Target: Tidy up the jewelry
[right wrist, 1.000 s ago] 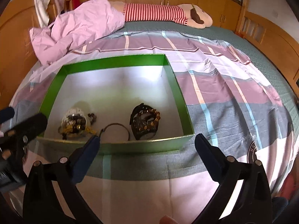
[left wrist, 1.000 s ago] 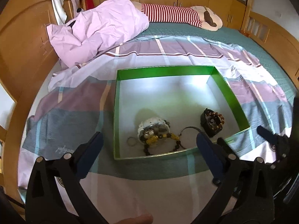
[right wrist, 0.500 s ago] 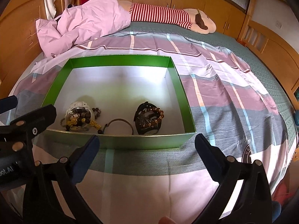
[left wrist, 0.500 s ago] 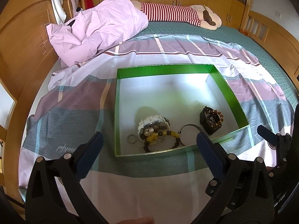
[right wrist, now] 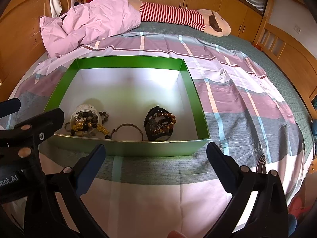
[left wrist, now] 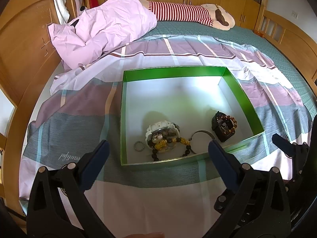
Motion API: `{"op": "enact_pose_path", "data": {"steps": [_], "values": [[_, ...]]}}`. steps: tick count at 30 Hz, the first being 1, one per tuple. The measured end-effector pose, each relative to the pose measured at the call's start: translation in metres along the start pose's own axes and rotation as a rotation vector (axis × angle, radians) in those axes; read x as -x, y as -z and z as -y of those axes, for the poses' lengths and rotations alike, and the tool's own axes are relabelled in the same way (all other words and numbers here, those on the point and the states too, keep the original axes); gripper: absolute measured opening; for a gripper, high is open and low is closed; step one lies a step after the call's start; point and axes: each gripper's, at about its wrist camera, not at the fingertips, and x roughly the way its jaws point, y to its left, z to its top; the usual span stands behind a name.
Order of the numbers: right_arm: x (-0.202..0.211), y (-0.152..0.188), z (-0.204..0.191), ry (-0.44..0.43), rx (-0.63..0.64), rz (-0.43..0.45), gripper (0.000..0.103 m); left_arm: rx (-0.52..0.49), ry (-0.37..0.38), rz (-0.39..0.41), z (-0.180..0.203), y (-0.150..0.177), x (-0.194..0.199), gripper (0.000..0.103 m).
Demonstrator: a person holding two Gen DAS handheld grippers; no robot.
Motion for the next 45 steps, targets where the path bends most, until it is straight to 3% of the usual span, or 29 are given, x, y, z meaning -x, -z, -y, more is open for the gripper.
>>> {"op": "enact_pose_path", "data": {"steps": [45], "values": [[-0.009, 0.01, 0.006, 0.006, 0.001, -0.023, 0.099, -0.031, 0.008, -0.037, 0.012, 0.006, -0.015, 0.099]]}}
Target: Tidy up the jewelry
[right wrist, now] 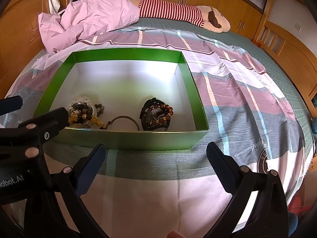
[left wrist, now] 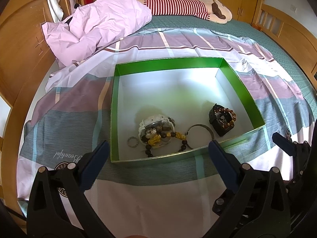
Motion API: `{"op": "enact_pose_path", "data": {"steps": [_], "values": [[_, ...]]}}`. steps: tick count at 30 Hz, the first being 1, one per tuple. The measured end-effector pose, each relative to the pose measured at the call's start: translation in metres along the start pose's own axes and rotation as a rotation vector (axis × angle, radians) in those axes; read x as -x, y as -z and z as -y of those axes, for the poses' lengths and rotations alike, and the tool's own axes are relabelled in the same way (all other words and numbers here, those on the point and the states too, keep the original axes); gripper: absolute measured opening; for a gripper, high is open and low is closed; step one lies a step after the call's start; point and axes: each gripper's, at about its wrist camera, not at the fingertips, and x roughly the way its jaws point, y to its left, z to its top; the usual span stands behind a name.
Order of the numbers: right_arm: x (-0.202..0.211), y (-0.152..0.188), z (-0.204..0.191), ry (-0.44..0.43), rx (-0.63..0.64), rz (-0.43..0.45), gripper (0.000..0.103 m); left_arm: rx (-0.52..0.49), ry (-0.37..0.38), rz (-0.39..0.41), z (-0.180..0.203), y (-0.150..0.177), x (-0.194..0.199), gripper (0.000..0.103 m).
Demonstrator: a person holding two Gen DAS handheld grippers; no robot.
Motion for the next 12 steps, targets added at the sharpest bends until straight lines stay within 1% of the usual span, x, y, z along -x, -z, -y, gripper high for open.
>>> {"op": "enact_pose_path", "data": {"steps": [12], "values": [[-0.001, 0.0011, 0.0011, -0.002, -0.006, -0.005, 0.099, -0.002, 0.005, -0.01, 0.0031, 0.0005, -0.003, 0.099]]}}
